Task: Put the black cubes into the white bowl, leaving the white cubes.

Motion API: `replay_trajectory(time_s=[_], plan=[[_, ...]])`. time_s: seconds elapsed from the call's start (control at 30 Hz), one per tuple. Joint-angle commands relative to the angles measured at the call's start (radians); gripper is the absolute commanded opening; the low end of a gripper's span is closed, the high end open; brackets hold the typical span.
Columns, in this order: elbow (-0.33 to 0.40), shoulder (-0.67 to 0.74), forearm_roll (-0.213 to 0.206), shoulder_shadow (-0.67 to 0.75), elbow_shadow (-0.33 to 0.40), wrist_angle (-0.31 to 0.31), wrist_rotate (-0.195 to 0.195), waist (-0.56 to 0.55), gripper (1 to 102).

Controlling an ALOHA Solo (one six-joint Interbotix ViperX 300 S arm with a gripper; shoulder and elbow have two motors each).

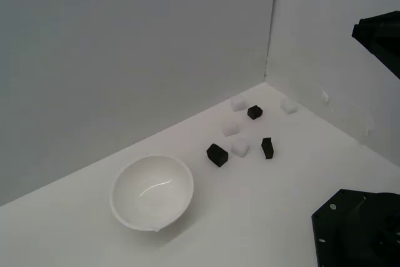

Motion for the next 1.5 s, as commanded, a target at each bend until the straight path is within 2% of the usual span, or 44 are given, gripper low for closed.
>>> replay_trajectory(time_s=[0.0,0.1,0.33,0.57,0.83,1.07,1.2,1.33,1.4,1.47], plan=[[-0.058,-0.037,-0.002,-0.038,-0.064,0.014,-0.003,0.017,4],[-0.097,-0.080,0.002,-0.078,-0.101,0.037,-0.012,0.017,4],[-0.186,-0.183,0.002,-0.183,-0.193,0.141,-0.043,0.017,4],[-0.302,-0.299,0.002,-0.304,-0.311,0.199,-0.043,0.017,4],[-0.357,-0.351,0.005,-0.356,-0.365,0.249,-0.041,0.018,4],[-0.479,-0.548,0.014,-0.551,-0.486,0.327,-0.041,0.017,6],[-0.494,-0.647,0.014,-0.653,-0.502,0.331,-0.040,0.017,16],[-0.482,-0.730,0.014,-0.735,-0.488,0.330,-0.020,0.018,16],[-0.468,-0.759,0.014,-0.762,-0.472,0.304,-0.008,0.017,16],[-0.437,-0.767,0.014,-0.770,-0.445,0.247,-0.006,0.017,16]])
